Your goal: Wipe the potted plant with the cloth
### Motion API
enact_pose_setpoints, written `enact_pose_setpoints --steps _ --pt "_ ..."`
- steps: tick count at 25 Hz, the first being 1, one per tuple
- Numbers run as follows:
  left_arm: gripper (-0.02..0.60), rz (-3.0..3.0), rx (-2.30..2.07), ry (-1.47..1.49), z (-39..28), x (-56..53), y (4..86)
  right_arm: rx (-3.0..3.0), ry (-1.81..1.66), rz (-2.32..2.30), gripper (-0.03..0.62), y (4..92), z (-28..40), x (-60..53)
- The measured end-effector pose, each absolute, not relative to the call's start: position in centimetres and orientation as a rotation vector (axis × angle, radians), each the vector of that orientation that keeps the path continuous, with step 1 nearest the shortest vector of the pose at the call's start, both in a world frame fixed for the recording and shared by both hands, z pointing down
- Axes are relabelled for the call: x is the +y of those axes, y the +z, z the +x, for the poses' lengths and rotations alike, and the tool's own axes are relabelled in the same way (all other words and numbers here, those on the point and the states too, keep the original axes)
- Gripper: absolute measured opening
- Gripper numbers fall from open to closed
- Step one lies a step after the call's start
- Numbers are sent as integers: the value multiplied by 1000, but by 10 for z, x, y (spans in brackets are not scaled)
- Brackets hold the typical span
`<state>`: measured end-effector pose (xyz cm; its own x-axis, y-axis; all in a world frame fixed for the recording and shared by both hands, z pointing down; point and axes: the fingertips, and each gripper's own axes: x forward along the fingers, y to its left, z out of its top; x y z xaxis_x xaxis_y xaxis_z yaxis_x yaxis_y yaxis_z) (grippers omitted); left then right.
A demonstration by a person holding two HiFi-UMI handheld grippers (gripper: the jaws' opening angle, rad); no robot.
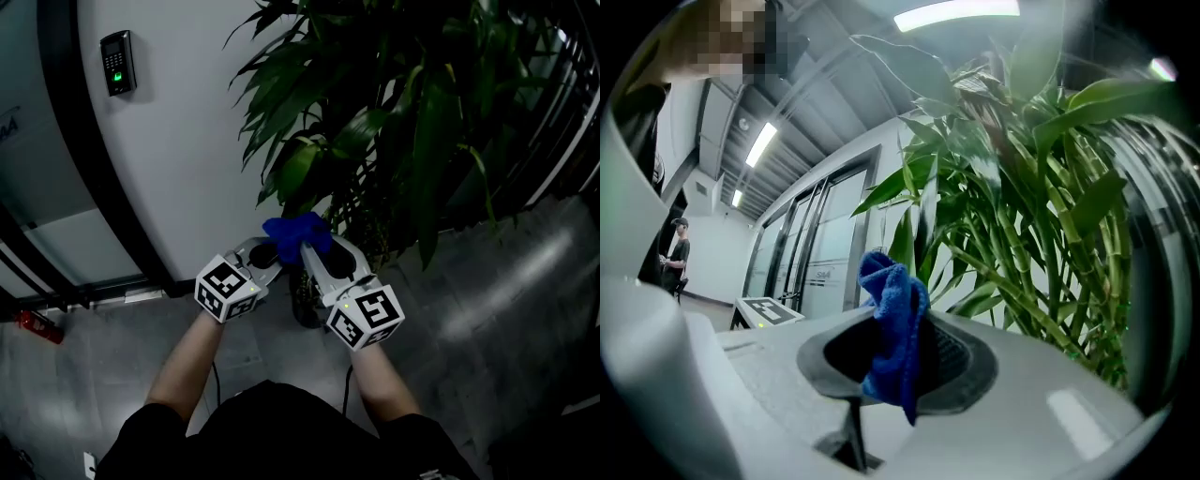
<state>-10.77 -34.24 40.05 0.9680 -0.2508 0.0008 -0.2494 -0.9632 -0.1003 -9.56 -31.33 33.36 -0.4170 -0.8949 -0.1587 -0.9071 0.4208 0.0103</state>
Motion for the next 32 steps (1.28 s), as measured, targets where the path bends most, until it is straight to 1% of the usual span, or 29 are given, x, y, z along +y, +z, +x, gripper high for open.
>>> enact_pose_setpoints --steps 10,22,32 --pt "6 -3056 437 -80 -109 -340 425 2552 44 -1603 104 358 -90 -315" --pt "7 -3097 453 -121 -105 -325 448 2505 -14 -1650 104 379 -60 -297" --pt "7 -3148 595 -118 -112 -319 465 2545 -115 -1632 104 407 -49 -277"
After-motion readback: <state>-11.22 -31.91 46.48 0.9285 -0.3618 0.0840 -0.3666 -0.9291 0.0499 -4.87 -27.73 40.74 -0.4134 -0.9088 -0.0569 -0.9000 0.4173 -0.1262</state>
